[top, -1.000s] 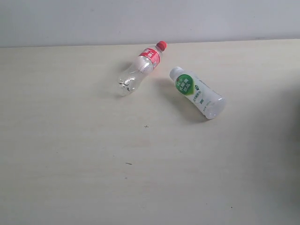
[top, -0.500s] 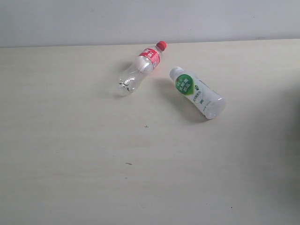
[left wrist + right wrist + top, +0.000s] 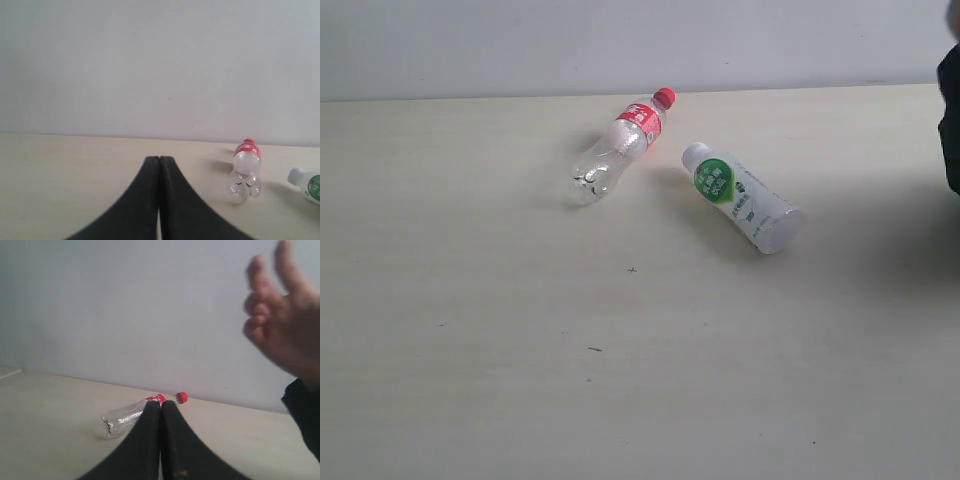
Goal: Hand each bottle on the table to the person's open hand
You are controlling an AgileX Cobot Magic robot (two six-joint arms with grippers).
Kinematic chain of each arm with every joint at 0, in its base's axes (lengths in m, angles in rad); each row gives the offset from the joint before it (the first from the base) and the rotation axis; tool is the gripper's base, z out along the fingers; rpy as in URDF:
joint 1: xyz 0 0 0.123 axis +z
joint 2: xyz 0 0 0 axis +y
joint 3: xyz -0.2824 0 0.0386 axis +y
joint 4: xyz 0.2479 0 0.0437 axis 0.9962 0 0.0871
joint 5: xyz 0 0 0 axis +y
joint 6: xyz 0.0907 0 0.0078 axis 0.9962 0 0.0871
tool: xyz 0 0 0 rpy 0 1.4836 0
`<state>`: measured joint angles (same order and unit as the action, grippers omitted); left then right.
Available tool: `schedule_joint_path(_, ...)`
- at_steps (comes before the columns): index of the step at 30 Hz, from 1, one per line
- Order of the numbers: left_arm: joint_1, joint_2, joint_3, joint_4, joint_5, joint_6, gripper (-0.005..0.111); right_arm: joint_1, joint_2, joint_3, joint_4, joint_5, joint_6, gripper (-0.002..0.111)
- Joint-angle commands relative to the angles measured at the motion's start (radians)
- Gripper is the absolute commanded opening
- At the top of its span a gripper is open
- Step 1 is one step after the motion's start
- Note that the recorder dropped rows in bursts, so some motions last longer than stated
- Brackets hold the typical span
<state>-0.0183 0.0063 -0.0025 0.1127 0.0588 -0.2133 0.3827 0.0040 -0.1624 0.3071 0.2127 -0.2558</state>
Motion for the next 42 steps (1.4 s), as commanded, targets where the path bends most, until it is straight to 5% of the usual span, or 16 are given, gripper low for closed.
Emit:
schedule_joint_path(1, 0.002, -0.006, 0.003, 0.003, -0.001, 0.001, 0.000, 0.000, -0.004, 0.007, -0.010, -0.013, -0.007, 0.000)
schedule_joint_path(25, 0.002, -0.006, 0.003, 0.003, -0.001, 0.001, 0.000, 0.000, -0.004, 0.007, -0.003, -0.019, -0.011, 0.000)
schedule_joint_path(33, 0.002, -0.006, 0.003, 0.003, -0.001, 0.001, 0.000, 0.000, -0.004, 0.005, -0.003, -0.323, -0.009, 0.000)
schedule_joint_path(42, 0.002, -0.006, 0.003, 0.003, -0.001, 0.001, 0.000, 0.000, -0.004, 0.005, 0.007, -0.454, -0.003, 0.000)
